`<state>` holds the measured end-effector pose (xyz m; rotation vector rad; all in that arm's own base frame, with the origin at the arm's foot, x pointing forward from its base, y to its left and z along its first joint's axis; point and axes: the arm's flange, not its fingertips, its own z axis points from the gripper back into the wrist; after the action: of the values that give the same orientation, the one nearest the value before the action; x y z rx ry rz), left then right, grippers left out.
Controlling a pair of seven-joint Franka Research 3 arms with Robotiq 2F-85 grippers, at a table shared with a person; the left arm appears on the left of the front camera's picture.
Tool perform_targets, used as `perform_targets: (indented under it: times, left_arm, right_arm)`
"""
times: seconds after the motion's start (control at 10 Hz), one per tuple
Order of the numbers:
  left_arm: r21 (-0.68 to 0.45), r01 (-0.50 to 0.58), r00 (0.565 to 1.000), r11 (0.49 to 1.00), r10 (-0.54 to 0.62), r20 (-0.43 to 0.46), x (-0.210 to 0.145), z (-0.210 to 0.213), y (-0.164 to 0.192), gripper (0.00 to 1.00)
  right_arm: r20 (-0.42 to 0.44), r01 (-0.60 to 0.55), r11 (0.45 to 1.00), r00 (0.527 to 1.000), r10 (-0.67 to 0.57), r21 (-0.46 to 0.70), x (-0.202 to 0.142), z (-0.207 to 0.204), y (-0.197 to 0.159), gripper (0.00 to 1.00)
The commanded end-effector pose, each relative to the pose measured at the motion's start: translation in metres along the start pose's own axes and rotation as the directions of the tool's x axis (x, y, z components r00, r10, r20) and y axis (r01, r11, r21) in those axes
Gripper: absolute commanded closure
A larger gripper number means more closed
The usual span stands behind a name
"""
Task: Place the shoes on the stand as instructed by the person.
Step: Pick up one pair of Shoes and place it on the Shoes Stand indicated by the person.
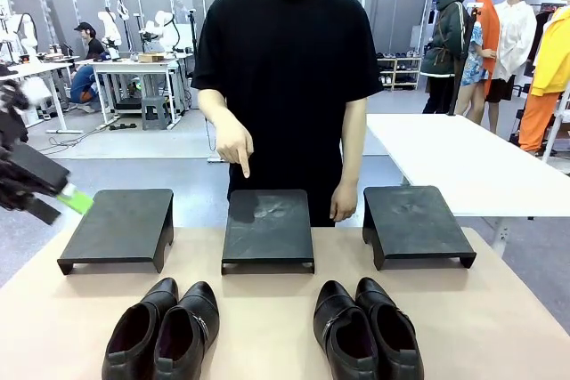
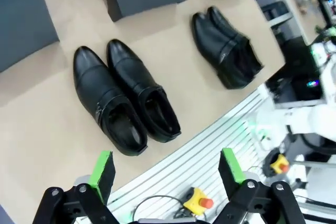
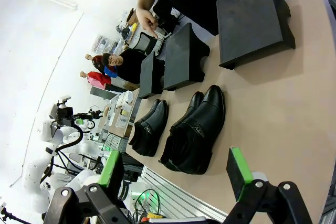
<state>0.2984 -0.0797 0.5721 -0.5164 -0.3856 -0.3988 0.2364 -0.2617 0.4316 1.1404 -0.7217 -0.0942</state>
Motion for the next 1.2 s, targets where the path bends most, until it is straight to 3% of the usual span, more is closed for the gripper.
perform_targets:
  times: [0.0,0.2,0.5,1.1]
  left_arm:
    - [0.095,0.011,0.995,0.995,-0.002,-0.096,0.012,-0.032,-0.008,0.0]
    - [0.191,-0.025,0.981,0.981,0.061,-0.185,0.001,-0.071,-0.024,0.0]
    - [0.272,-0.103,0.963,0.957,0.165,-0.215,-0.022,-0.114,-0.036,0.0]
    - [0.369,-0.13,0.942,0.92,0.23,-0.243,-0.046,-0.178,-0.039,0.0]
  right_arm:
    - [0.005,-0.004,1.0,1.0,0.004,0.008,0.0,0.001,0.001,0.0]
    - [0.005,-0.004,1.0,1.0,0.004,0.008,0.0,0.001,0.001,0.0]
    - [0.005,-0.004,1.0,1.0,0.004,0.008,0.0,0.001,0.001,0.0]
    - [0.005,-0.004,1.0,1.0,0.004,0.008,0.0,0.001,0.001,0.0]
